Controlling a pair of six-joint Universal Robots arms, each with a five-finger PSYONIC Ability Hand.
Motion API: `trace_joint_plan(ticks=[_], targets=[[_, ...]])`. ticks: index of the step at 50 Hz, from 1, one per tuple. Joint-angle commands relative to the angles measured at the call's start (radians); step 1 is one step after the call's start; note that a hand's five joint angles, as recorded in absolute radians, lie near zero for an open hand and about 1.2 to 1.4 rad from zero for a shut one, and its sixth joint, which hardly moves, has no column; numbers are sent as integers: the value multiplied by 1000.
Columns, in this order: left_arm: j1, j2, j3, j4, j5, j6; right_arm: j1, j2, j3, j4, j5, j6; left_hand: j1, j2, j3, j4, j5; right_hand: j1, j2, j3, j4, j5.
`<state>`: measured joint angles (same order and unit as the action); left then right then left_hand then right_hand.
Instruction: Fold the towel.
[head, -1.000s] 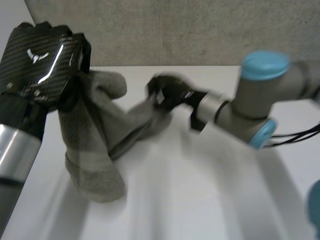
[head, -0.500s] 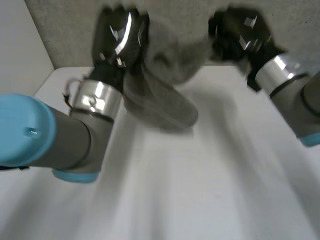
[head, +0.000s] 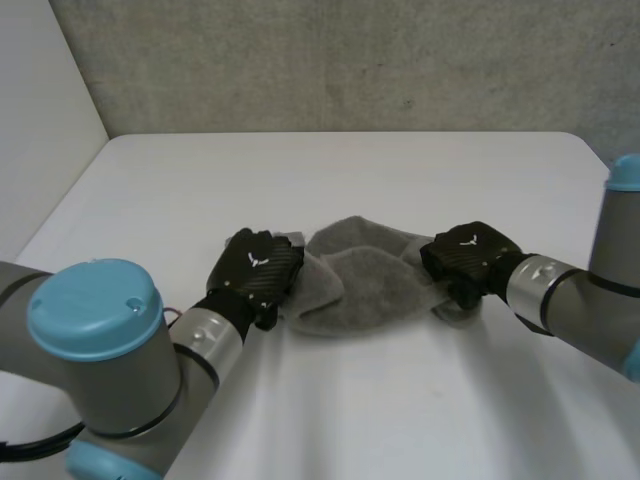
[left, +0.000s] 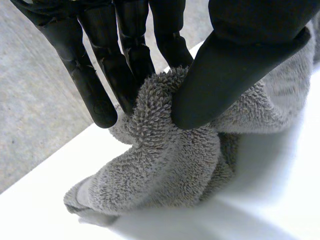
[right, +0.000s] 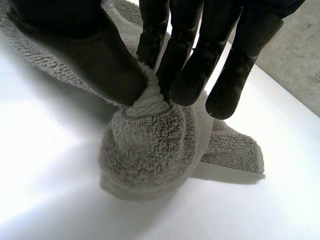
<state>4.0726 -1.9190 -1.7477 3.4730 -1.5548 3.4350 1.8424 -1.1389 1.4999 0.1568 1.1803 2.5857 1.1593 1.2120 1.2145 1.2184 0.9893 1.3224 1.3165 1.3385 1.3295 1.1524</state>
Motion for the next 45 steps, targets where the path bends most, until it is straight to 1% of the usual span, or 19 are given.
trace_joint_plan(ticks=[1, 2, 4, 5, 6, 7, 8, 9, 10, 11, 16, 18, 24, 29, 32, 36, 39, 41, 45], targets=[[-11, 80, -59, -100, -2, 3, -45, -107, 75, 159, -7, -172, 237, 184, 182, 178, 232, 74, 80, 58, 67, 69], [-11, 90, -68, -124, -2, 1, -45, -107, 75, 159, -7, -173, 237, 184, 182, 178, 232, 74, 80, 58, 67, 69], [-9, 98, -78, -150, -2, 1, -57, -113, 86, 280, -7, -292, 185, 132, 129, 125, 180, 74, 80, 58, 67, 69], [-8, 104, -82, -176, -1, 1, -57, -113, 86, 280, -7, -292, -51, -104, -106, -110, -55, 74, 80, 58, 67, 69], [-8, 104, -82, -176, -1, 1, -60, -114, 82, 331, -14, -332, -53, -106, -108, -112, -58, -143, -137, -159, -150, -148], [-6, 112, -85, -202, -1, 1, -64, -119, 77, 354, -17, -349, -393, -446, -449, -452, -398, -735, -729, -751, -742, -740], [-6, 118, -84, -225, 2, 3, -65, -119, 77, 354, -17, -349, -711, -763, -766, -770, -715, -741, -735, -757, -748, -746], [-6, 118, -84, -226, 2, 3, -68, -130, 71, 346, -21, -342, -714, -767, -769, -773, -718, -1148, -1142, -1164, -1155, -1152], [-4, 124, -79, -239, 2, 3, -68, -130, 71, 346, -21, -342, -882, -935, -938, -941, -887, -1148, -1142, -1164, -1155, -1152], [-4, 132, -72, -245, 2, 3, -68, -143, 63, 325, -22, -322, -904, -957, -960, -964, -909, -1148, -1142, -1164, -1155, -1152], [-1, 162, -46, -239, 1, 3, -65, -163, 25, 233, -27, -180, -916, -969, -972, -975, -921, -1148, -1142, -1164, -1155, -1152], [0, 169, -27, -238, 1, 3, -63, -166, 8, 170, -47, -64, -916, -969, -972, -975, -921, -1148, -1142, -1164, -1155, -1152], [26, 161, 66, -236, 2, 3, -65, -163, -26, 119, -85, 73, -902, -955, -957, -961, -906, -1148, -1142, -1164, -1155, -1152], [37, 88, 146, -236, 4, 6, -60, -104, -73, 115, -91, 169, -875, -928, -931, -935, -880, -1148, -1142, -1164, -1155, -1152], [45, 14, 209, -256, 6, 6, -51, 5, -141, 119, -88, 238, -791, -843, -846, -850, -795, -1148, -1142, -1164, -1155, -1152], [46, -34, 241, -295, 9, 9, -36, 60, -179, 125, -85, 260, -770, -822, -825, -829, -774, -1148, -1142, -1164, -1155, -1152], [49, -67, 263, -333, 33, 27, -9, 120, -228, 129, -79, 260, -773, -825, -828, -832, -777, -1148, -1142, -1164, -1155, -1152], [55, -93, 280, -353, 100, 76, -2, 148, -251, 138, -76, 260, -776, -828, -831, -835, -780, -1148, -1142, -1164, -1155, -1152], [63, -124, 290, -371, 166, 128, 6, 224, -317, 200, -83, 260, -776, -828, -831, -835, -780, -1148, -1142, -1164, -1155, -1152]])
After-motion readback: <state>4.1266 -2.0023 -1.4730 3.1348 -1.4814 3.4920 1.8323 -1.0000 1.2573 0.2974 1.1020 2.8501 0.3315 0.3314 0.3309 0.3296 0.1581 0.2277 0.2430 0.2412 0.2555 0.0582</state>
